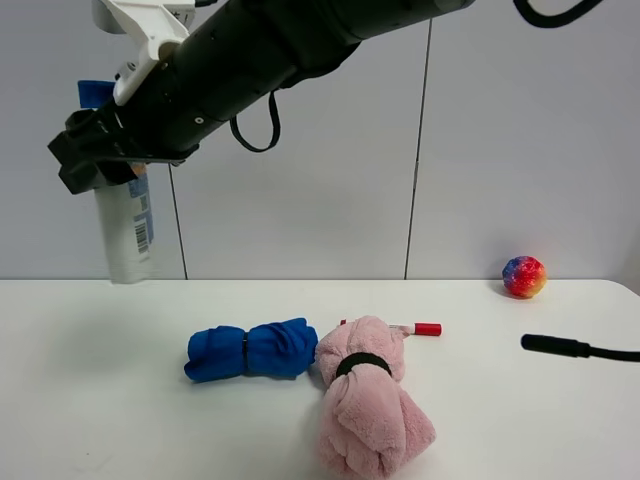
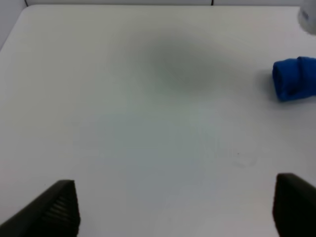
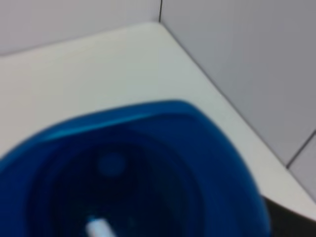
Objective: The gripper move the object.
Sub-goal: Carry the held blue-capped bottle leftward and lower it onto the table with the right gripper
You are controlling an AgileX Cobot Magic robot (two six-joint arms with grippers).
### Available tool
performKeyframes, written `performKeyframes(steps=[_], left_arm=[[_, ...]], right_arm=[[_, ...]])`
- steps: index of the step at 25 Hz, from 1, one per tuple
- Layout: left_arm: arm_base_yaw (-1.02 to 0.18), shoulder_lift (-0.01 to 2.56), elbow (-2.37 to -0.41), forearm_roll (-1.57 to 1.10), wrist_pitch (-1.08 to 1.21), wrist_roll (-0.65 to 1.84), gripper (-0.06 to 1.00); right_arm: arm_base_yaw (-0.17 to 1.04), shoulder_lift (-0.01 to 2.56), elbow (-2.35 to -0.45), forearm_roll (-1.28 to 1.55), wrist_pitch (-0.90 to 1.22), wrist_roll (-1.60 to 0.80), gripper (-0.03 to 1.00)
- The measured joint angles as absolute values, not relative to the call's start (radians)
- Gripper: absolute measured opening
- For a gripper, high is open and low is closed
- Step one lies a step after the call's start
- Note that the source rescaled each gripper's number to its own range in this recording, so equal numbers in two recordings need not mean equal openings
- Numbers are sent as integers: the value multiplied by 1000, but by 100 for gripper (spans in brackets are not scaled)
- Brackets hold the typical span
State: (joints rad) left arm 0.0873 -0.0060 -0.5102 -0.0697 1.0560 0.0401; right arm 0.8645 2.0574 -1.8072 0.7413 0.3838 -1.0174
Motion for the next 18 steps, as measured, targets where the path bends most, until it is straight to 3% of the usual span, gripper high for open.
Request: performKeyframes(steps=[9,18], left_arm=[[87,-6,-510,-69,1056,40,100],[87,-6,-510,-69,1056,40,100]], right_arm=[[936,2192,-1807,912,204,-1258,1],[947,2311,-1846,939,32,-1228,1]])
